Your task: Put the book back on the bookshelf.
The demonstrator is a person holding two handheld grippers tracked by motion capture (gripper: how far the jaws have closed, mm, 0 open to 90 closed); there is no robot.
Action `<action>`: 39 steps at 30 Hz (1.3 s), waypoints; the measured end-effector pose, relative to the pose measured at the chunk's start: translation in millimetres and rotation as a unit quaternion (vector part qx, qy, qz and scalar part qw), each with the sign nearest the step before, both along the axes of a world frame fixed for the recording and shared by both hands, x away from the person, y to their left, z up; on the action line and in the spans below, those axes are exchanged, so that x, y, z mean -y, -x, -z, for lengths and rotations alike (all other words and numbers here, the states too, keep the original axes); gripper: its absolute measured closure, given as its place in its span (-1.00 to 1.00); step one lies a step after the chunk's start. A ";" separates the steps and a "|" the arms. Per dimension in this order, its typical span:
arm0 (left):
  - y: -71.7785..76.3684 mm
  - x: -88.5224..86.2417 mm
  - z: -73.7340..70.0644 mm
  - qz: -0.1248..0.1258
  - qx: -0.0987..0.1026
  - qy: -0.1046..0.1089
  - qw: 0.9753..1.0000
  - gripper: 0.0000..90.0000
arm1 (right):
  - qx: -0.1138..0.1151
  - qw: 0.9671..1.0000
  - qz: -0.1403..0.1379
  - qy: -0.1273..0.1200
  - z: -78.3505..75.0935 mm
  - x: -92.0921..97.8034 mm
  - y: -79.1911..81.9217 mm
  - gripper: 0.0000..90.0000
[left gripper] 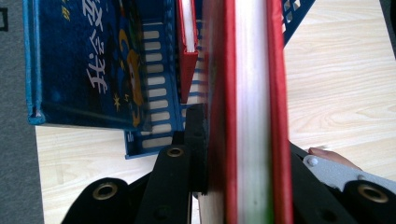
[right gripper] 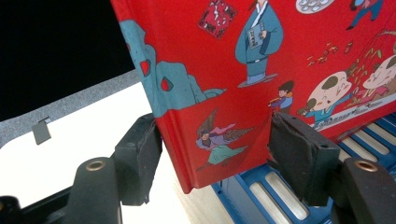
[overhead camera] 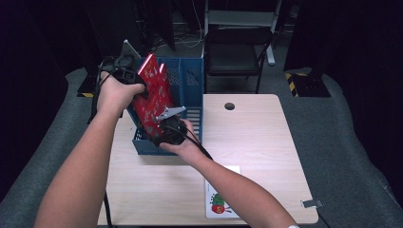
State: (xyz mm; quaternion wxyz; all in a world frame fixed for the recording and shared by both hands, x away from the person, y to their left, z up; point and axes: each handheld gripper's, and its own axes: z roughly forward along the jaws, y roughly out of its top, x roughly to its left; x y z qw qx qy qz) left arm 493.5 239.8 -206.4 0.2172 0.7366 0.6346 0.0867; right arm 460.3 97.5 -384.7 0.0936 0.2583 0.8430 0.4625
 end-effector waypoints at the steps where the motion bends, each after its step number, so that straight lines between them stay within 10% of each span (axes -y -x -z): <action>1: -0.4 0.3 0.4 -0.001 0.001 0.000 1.000 0.76 | 0.001 1.000 -0.001 0.003 0.2 0.4 -0.9 -0.23; 39: -15.6 20.2 18.7 -0.007 0.029 0.001 1.000 0.75 | -0.009 0.998 0.054 0.014 2.0 8.1 -30.4 -0.20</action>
